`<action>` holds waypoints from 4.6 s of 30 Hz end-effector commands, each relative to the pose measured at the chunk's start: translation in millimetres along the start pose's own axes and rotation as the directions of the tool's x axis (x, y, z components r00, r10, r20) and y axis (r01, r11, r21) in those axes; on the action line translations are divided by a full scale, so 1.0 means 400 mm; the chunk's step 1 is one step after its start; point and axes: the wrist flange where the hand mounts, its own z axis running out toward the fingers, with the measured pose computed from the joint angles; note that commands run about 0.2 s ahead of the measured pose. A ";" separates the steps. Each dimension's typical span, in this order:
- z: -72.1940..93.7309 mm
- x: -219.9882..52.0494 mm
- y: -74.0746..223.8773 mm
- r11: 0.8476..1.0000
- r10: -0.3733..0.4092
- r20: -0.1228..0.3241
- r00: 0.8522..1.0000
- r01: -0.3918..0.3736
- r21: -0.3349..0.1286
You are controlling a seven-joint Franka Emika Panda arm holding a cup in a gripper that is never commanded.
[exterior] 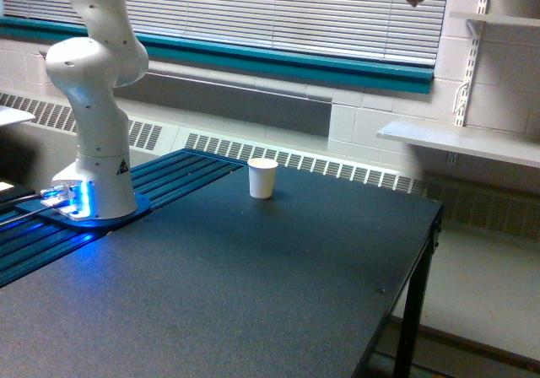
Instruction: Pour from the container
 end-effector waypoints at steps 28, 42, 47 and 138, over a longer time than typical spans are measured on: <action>-0.360 -0.050 0.047 0.990 -0.064 -0.056 0.996 0.071 0.122; -0.335 -0.174 -0.062 0.969 -0.198 -0.002 0.980 0.196 0.150; -0.341 -0.222 -0.091 0.960 -0.235 0.011 0.972 0.230 0.160; -0.375 -1.087 0.139 0.942 -0.301 0.391 0.870 0.334 -0.019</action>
